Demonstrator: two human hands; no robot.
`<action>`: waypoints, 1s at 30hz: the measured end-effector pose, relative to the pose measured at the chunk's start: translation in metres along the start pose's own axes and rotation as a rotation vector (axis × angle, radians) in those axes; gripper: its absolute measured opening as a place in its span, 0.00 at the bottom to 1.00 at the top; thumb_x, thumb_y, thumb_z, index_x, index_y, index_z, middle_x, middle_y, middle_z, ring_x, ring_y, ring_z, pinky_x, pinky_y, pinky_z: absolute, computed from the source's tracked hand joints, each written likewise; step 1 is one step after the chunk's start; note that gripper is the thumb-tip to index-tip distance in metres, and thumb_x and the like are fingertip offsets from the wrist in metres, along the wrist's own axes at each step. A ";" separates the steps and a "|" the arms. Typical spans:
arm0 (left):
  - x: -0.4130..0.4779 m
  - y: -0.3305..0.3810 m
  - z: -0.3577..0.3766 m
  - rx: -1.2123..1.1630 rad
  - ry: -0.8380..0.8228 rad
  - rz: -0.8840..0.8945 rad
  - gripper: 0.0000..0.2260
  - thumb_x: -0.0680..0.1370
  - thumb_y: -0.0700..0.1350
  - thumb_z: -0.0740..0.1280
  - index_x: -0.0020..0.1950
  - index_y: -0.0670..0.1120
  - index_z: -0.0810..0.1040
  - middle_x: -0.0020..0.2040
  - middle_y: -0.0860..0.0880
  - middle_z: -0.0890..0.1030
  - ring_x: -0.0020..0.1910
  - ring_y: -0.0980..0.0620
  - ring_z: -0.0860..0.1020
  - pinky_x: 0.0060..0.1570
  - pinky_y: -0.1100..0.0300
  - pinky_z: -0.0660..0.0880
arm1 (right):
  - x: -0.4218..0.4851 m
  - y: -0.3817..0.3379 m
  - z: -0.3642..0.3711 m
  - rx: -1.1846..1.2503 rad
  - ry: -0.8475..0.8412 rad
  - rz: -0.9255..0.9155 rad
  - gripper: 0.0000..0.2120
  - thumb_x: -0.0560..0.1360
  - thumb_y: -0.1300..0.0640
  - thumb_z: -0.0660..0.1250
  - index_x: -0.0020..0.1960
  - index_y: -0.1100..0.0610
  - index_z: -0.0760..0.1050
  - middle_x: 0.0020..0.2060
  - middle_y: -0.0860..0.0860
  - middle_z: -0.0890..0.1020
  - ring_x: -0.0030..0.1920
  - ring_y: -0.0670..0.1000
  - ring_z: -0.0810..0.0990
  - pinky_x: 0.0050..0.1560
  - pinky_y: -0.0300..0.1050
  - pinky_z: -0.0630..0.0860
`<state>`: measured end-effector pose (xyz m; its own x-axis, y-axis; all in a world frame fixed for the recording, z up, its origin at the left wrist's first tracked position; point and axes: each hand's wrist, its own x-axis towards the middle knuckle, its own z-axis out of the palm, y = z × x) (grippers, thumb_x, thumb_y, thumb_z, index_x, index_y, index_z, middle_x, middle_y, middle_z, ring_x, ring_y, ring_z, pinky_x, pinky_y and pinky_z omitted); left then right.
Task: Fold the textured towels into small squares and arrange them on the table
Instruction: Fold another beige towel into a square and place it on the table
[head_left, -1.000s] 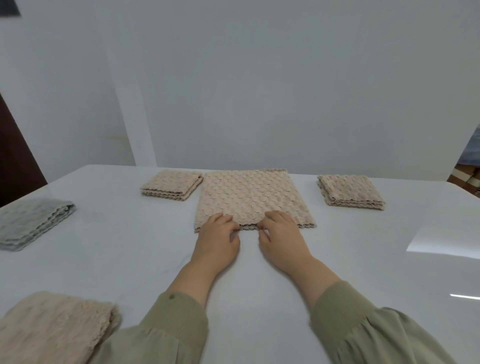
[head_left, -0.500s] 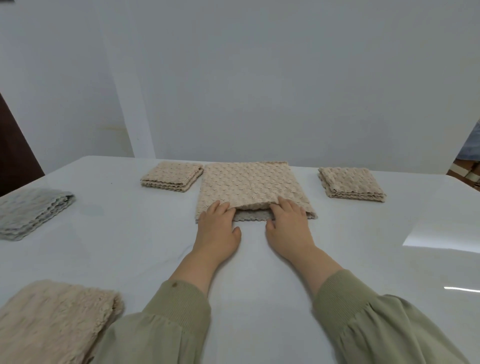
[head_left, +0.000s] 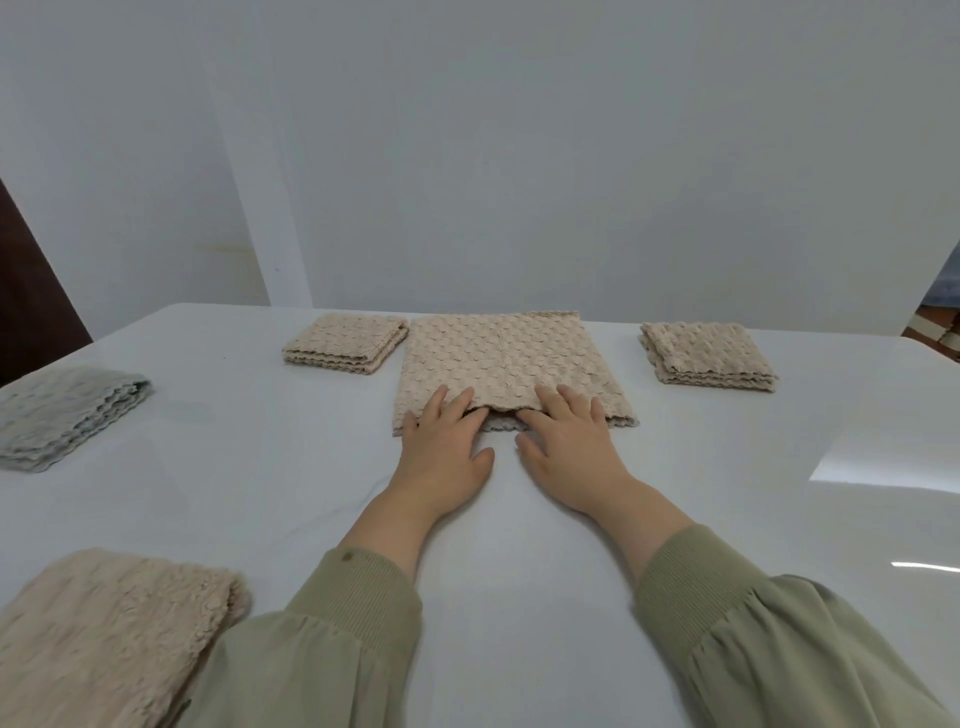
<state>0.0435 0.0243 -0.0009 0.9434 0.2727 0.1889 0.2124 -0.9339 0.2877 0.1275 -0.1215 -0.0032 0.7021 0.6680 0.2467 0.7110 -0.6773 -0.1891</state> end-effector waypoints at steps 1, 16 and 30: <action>0.000 0.000 0.000 0.006 0.001 -0.014 0.25 0.79 0.52 0.58 0.75 0.50 0.59 0.78 0.54 0.51 0.76 0.51 0.43 0.72 0.42 0.43 | 0.000 0.000 0.000 -0.009 -0.008 0.016 0.21 0.81 0.47 0.51 0.72 0.51 0.64 0.77 0.51 0.54 0.76 0.55 0.47 0.72 0.59 0.39; 0.002 -0.007 -0.003 -0.167 0.355 -0.244 0.21 0.76 0.42 0.60 0.69 0.43 0.66 0.74 0.48 0.63 0.72 0.46 0.59 0.69 0.47 0.60 | 0.005 0.021 -0.006 -0.009 0.196 0.336 0.21 0.76 0.56 0.57 0.67 0.62 0.66 0.73 0.56 0.62 0.72 0.58 0.58 0.71 0.58 0.55; -0.037 0.049 -0.072 -0.865 0.555 0.088 0.18 0.73 0.31 0.59 0.58 0.44 0.78 0.54 0.52 0.78 0.56 0.55 0.76 0.56 0.63 0.73 | -0.026 -0.061 -0.095 0.873 0.628 0.088 0.15 0.75 0.64 0.61 0.33 0.50 0.63 0.31 0.46 0.69 0.31 0.44 0.66 0.32 0.33 0.62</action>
<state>0.0002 -0.0153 0.0742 0.6494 0.4850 0.5857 -0.3150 -0.5295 0.7877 0.0623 -0.1268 0.0922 0.7825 0.1816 0.5955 0.6168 -0.0959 -0.7813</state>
